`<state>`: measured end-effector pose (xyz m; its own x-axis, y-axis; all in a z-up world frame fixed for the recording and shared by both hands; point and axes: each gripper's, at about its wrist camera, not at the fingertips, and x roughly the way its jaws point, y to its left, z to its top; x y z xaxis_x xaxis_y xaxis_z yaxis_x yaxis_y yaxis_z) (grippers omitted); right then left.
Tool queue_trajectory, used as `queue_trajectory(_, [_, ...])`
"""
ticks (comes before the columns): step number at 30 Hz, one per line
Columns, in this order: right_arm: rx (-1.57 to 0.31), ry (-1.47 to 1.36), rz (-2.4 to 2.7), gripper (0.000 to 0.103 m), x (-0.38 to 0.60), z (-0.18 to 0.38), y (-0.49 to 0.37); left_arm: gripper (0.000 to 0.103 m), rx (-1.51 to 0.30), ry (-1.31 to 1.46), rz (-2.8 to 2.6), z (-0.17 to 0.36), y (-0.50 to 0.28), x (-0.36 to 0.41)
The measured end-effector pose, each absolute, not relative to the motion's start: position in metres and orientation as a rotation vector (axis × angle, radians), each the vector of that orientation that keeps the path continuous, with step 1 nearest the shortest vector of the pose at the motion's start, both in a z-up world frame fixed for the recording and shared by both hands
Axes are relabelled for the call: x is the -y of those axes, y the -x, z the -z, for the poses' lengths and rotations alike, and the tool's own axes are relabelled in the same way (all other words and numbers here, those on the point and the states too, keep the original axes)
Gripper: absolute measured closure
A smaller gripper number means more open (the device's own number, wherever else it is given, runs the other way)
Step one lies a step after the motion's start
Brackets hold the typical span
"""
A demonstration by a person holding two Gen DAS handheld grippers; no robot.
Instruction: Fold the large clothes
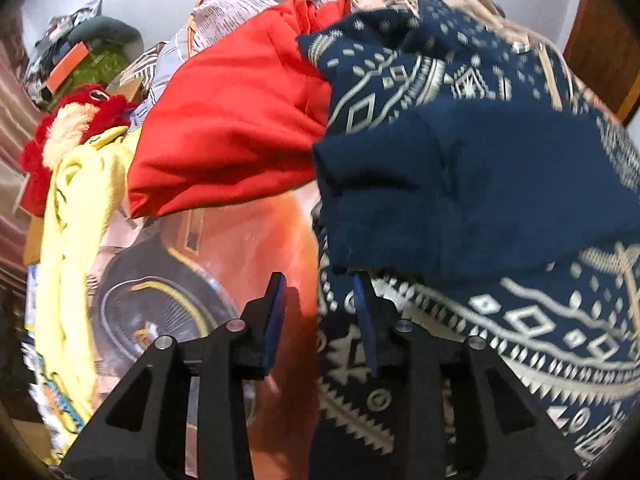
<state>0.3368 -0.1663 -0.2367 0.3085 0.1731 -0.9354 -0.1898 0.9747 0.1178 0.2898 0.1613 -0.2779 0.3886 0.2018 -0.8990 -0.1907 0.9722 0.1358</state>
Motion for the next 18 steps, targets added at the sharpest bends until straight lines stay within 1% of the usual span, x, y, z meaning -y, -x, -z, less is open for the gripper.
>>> queue_trajectory(2, [-1.246,0.016,-0.232,0.049,0.166,0.236,-0.338,0.058,-1.139,-0.042,-0.243,0.270,-0.287,-0.157])
queue_trajectory(3, [-1.248,0.017,-0.228,0.049,0.166,0.234,-0.338,0.052,-1.125,-0.057,-0.243,0.263,-0.285,-0.154])
queue_trajectory(5, [-1.230,0.009,-0.228,0.049,0.165,0.226,-0.336,0.047,-1.068,-0.096,-0.232,0.242,-0.281,-0.144])
queue_trajectory(7, [-1.197,0.003,-0.239,0.049,0.164,0.214,-0.334,0.039,-0.993,-0.135,-0.207,0.217,-0.279,-0.131])
queue_trajectory(12, [-1.091,0.021,-0.279,0.049,0.155,0.175,-0.329,0.033,-0.858,-0.159,-0.141,0.169,-0.291,-0.101])
queue_trajectory(14, [-1.050,0.021,-0.302,0.049,0.152,0.159,-0.330,0.030,-0.811,-0.151,-0.114,0.153,-0.300,-0.090])
queue_trajectory(16, [-1.012,0.019,-0.327,0.049,0.148,0.145,-0.331,0.024,-0.761,-0.156,-0.113,0.138,-0.312,-0.079])
queue_trajectory(18, [-0.974,0.019,-0.348,0.049,0.143,0.132,-0.334,0.024,-0.727,-0.159,-0.107,0.129,-0.324,-0.073])
